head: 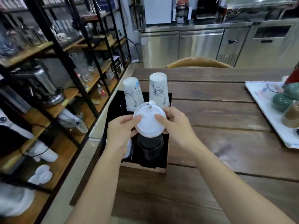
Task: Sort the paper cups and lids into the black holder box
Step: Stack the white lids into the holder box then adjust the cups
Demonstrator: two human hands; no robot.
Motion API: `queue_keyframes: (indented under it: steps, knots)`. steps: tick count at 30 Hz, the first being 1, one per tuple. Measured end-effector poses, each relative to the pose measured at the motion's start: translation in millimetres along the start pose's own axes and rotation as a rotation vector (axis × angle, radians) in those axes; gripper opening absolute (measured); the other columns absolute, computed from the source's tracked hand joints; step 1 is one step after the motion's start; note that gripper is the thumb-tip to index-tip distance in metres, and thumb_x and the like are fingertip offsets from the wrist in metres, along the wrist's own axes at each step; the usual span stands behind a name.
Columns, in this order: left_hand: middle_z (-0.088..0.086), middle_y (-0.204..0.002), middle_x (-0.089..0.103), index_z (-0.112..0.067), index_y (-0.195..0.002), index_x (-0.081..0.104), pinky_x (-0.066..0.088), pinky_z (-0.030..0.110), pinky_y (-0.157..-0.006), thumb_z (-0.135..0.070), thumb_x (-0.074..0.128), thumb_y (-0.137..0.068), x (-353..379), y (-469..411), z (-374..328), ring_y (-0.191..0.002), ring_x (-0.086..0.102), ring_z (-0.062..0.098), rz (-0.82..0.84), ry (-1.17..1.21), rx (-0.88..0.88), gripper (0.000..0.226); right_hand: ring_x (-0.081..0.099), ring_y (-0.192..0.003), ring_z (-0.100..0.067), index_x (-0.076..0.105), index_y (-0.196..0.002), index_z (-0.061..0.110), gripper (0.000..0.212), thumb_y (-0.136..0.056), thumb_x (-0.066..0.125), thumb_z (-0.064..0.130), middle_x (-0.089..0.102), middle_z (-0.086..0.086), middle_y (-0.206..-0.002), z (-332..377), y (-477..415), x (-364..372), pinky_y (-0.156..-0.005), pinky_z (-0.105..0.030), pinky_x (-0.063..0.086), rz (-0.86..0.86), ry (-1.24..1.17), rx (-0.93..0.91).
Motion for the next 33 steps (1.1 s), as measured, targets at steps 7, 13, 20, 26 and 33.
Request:
queue_keyframes:
  steps: [7, 13, 20, 26, 33]
  knots:
    - [0.014, -0.096, 0.070, -0.003, -0.093, 0.067, 0.057, 0.026, -0.063, -0.014, 0.073, -0.079, -82.6, -35.7, 4.6, -0.089, 0.067, 0.025, -0.108, -0.039, -0.033, 0.019, 0.062, -0.098, -0.023, 0.063, -0.104, 0.010, 0.026, -0.089, 0.059, 0.030, 0.069, -0.007, -0.104, 10.8, -24.5, 83.2, -0.089, -0.043, 0.051, 0.060, 0.133, 0.011]
    - [0.022, -0.103, 0.067, -0.006, -0.081, 0.064, 0.058, 0.037, -0.075, -0.012, 0.073, -0.080, -119.5, -59.8, 25.7, -0.099, 0.066, 0.033, -0.159, -0.068, -0.127, 0.011, 0.054, -0.081, -0.021, 0.060, -0.101, 0.002, 0.027, -0.089, 0.056, 0.027, 0.061, -0.009, -0.086, -2.0, -41.8, 132.6, -0.065, -0.031, 0.038, 0.174, 0.312, 0.063]
    - [0.015, -0.086, 0.061, -0.004, -0.069, 0.059, 0.056, 0.038, -0.073, -0.009, 0.070, -0.081, -134.4, -77.6, 55.3, -0.082, 0.060, 0.029, -0.170, -0.089, -0.198, 0.017, 0.050, -0.072, -0.019, 0.058, -0.095, 0.006, 0.019, -0.090, 0.052, 0.024, 0.054, -0.003, -0.077, -19.8, -56.2, 160.3, -0.057, -0.028, 0.034, 0.317, 0.496, 0.095]
    - [0.012, -0.080, 0.049, -0.010, -0.070, 0.054, 0.046, 0.039, -0.070, -0.010, 0.069, -0.078, -133.2, -86.7, 77.6, -0.074, 0.048, 0.023, -0.137, -0.165, -0.222, 0.018, 0.041, -0.060, -0.022, 0.041, -0.069, 0.008, 0.021, -0.086, 0.049, 0.017, 0.039, -0.001, -0.059, -37.6, -66.2, 169.3, -0.049, -0.029, 0.025, 0.333, 0.615, 0.127]
    - [0.012, -0.073, 0.055, -0.015, -0.061, 0.055, 0.051, 0.055, -0.084, -0.029, 0.072, -0.064, -133.9, -95.2, 87.2, -0.071, 0.051, 0.021, -0.142, -0.270, -0.201, 0.022, 0.048, -0.075, -0.029, 0.040, -0.067, 0.011, 0.026, -0.090, 0.045, 0.022, 0.046, -0.007, -0.072, -53.4, -75.4, 173.1, -0.062, -0.031, 0.033, 0.349, 0.741, 0.155]
Point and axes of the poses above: each hand's wrist, its own y-axis away from the middle knuckle, its own x-axis out of the palm, z = x × y, the point moved 7 cm from there along -y, towards the middle knuckle
